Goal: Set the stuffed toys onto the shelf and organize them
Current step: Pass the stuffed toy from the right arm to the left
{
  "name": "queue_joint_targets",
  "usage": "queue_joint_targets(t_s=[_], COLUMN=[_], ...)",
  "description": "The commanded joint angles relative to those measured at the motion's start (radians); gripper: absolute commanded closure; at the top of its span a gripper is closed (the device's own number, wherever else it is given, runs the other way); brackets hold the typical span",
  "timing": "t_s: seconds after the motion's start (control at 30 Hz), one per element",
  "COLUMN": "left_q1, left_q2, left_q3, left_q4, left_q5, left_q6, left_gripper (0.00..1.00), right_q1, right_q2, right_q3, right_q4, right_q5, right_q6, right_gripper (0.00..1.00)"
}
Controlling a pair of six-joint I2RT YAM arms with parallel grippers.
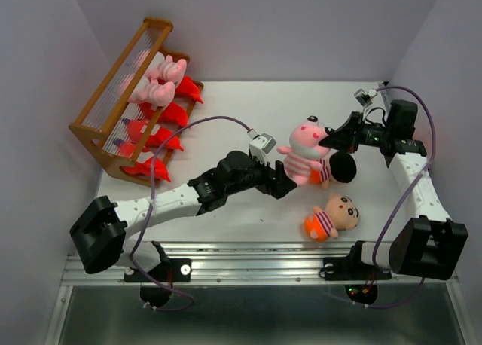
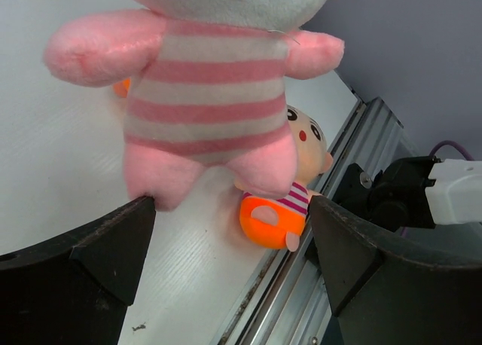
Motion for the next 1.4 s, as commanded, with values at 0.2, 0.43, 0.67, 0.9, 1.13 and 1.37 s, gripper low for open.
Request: queue_joint_targets(t_s=[0.2,0.43,0.67,0.9,1.13,1.37], left_q1=[0.042,0.043,0.043,0.043,0.04,0.003], left_q2=[-0.097,-0.061,-0.013,-0.008,-0.068,-0.119], left_q3=[-0.046,-0.028,-0.002,-0.029,-0.1,-0.197], left_q4=[0.015,0.044,0.098,0.162,0.285,0.474], left_q5=[-0.024,-0.004,0.08,0.059,-0.096,-0.25], left_q6=[0.009,0.006,-0.023,-0.074,-0.125,-0.145], left_gripper=[0.07,0.12,0.27,0.36,0.41,0.38], right_q1=[-0.006,-0.006,-0.006,-0.006,-0.006,-0.006], right_q2=[-0.041,-0.054,-0.048,-0.03,-0.021,0.013], right_q3=[0.01,0.012,0.001,-0.015,-0.028,0.041], right_q4=[0.035,0.015,0.007,0.009,0.012,0.016], right_q5=[-0.108,-0.139,-0.145,-0.156,-0.152,-0.117], right_q6=[-0.005,-0.008,-0.014,-0.014,-0.002,0.081], right_gripper=[0.99,0.99,0.99,0.99,0.99,0.99])
